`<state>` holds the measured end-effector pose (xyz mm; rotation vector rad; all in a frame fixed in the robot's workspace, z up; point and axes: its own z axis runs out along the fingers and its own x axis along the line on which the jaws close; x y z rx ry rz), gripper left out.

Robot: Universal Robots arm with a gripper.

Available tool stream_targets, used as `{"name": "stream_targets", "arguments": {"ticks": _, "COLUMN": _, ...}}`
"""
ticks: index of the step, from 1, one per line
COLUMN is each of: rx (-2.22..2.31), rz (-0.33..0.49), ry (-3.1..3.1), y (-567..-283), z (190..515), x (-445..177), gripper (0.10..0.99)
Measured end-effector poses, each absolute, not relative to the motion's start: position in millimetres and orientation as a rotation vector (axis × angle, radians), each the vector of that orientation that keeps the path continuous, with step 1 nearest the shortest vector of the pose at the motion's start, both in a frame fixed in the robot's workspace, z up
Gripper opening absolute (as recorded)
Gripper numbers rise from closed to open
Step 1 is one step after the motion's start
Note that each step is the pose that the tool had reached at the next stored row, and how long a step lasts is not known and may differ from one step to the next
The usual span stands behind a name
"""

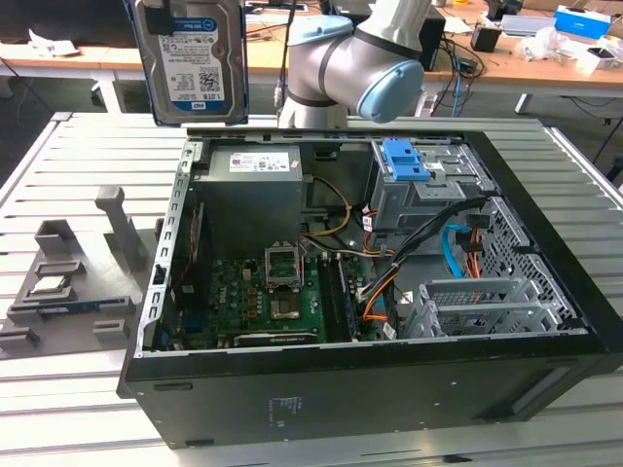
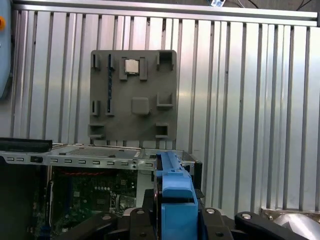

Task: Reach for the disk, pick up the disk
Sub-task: 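Pick up the disk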

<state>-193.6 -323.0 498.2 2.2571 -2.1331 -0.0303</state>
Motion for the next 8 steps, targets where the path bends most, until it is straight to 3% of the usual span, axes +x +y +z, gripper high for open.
{"name": "stream_targets", "arguments": {"ticks": 8, "rx": 2.257, "rz": -0.032, "ry": -2.132, "y": -323.0, "z": 498.2, "x": -157.7, "gripper": 0.369}}
